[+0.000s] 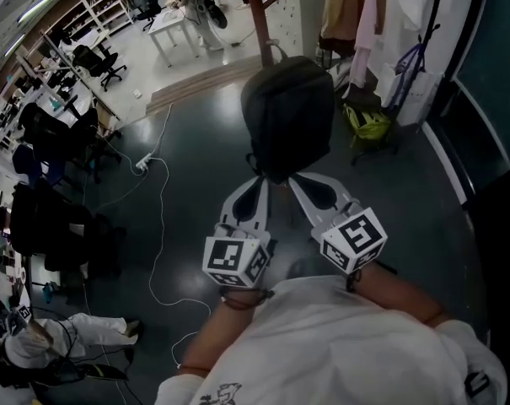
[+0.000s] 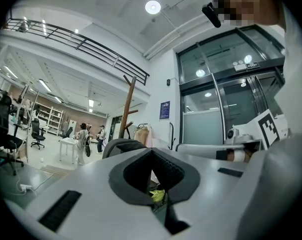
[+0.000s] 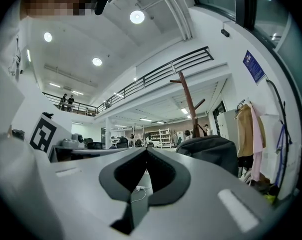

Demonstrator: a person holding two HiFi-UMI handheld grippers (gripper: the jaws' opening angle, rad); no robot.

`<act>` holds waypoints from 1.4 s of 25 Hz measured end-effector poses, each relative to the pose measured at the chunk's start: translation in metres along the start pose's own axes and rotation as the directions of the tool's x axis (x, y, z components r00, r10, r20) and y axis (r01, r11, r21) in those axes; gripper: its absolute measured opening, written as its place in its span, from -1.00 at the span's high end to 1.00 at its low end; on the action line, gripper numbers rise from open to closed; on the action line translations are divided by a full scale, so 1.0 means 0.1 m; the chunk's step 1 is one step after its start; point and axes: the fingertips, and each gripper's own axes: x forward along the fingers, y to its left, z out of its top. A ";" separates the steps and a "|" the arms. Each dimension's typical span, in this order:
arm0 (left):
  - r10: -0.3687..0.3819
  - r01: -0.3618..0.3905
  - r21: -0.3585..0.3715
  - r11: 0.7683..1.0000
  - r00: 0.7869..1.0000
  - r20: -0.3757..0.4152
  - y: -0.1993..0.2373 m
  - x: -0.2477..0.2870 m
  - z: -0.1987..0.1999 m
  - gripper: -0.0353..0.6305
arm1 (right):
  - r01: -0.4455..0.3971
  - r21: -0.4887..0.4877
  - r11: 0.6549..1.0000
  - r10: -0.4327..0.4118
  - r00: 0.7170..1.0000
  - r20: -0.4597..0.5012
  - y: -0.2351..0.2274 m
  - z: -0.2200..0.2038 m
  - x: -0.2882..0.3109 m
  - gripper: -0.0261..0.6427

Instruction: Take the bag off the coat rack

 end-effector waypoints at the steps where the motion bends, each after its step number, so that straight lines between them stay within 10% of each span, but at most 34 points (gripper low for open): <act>1: -0.004 0.004 -0.001 1.000 1.000 -0.001 0.05 0.00 -0.01 0.89 | 0.000 0.000 1.000 0.000 1.000 0.001 0.01 -0.02 0.05 0.91; 22: 0.002 -0.003 -0.032 0.999 1.000 -0.021 0.54 0.25 -0.04 0.89 | -0.027 -0.008 1.000 0.027 0.999 -0.022 -0.12 -0.11 0.66 0.91; 35: 0.010 -0.011 -0.039 0.999 1.000 -0.030 0.58 1.23 -0.05 0.89 | -0.044 0.003 0.999 0.044 0.999 -0.031 -1.13 -0.04 0.99 0.91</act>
